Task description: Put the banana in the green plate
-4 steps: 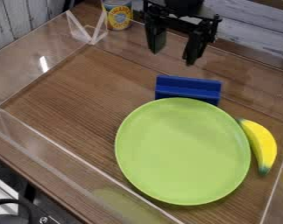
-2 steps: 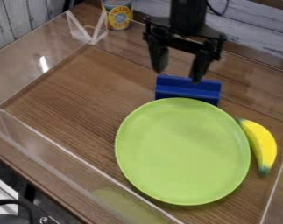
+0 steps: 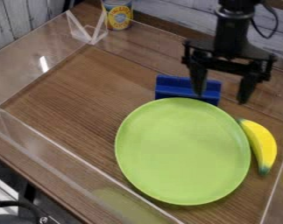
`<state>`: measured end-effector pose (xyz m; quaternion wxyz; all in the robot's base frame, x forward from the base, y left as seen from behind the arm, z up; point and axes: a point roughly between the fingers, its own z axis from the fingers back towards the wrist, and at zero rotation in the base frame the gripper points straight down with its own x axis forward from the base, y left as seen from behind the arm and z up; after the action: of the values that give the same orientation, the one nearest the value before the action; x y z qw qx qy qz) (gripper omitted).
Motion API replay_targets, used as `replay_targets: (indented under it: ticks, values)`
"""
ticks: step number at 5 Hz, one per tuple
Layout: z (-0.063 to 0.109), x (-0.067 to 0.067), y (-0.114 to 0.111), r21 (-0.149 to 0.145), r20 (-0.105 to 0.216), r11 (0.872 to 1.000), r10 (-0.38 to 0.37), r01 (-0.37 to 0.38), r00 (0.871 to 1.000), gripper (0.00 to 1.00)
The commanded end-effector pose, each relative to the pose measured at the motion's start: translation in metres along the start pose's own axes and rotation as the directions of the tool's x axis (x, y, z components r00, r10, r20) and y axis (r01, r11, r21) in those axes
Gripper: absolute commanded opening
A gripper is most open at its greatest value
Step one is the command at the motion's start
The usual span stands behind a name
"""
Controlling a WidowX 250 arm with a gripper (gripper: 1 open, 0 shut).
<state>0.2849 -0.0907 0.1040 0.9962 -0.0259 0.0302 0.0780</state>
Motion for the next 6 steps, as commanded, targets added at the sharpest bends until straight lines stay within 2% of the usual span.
replay_targets:
  ticks: [1,2,5,6]
  values:
    - [0.003,-0.002,-0.021,-0.029,0.052,0.999,0.034,-0.033,0.998,1.00]
    - [-0.007,-0.001,-0.036,-0.045,0.066,0.998,0.053,-0.050,0.996,1.00]
    - [-0.049,0.008,-0.058,-0.092,0.087,0.987,0.140,-0.132,0.986,1.00]
    - [-0.061,0.011,-0.063,-0.096,0.088,0.984,0.159,-0.150,0.983,1.00]
